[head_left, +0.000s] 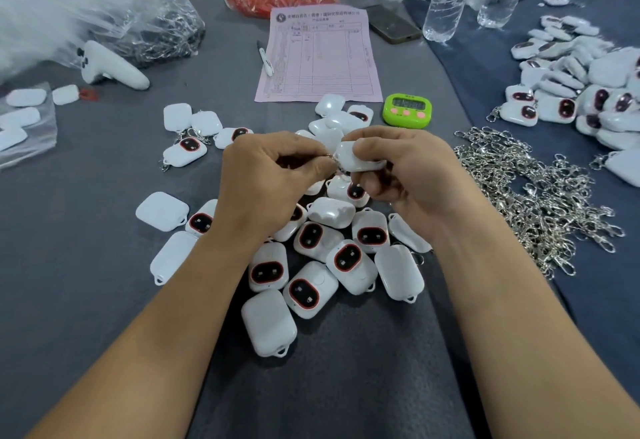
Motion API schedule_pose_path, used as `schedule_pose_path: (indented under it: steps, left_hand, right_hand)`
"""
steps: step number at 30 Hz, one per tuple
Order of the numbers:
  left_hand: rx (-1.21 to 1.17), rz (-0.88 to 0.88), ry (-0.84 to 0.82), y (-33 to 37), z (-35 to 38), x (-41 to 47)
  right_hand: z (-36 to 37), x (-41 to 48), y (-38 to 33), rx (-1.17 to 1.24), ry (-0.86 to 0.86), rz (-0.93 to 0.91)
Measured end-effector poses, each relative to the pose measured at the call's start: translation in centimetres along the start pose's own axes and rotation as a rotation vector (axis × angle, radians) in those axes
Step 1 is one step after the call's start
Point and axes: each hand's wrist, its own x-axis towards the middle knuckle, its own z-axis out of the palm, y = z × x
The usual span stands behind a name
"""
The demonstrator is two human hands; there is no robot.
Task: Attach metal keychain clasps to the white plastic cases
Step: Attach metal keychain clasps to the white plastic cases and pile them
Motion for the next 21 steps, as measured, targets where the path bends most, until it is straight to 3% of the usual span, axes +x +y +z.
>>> schedule_pose_path:
  steps: [6, 9, 11, 13, 16, 21]
  left_hand:
    - [0.12, 0.009, -0.098, 0.5, -0.6, 0.0]
    - [0.429, 0.194, -0.108, 1.1, -0.5, -0.2]
    - [0.487, 0.245, -0.021, 1.5, 0.0, -0.3]
    - [0.319, 0.119, 0.047, 1.8, 0.2, -0.2]
    - [-0.04, -0.114, 0.013, 1.9, 0.1, 0.0]
    - [-0.201, -0.223, -0.08, 2.2, 0.4, 0.0]
  right_hand:
    - [0.0, -0.1, 0.2, -0.062, 0.002, -0.07]
    - [0.6, -0.1, 0.5, -0.058, 0.03, -0.088]
    - [0.8, 0.1, 0.4, 0.005, 0.043, -0.084]
    - [0.7, 0.1, 0.2, 0.105, 0.012, -0.069]
    - [0.4, 0.0, 0.0, 0.197, -0.043, -0.044]
    - [0.4, -0.1, 0.0, 0.157, -0.028, -0.059]
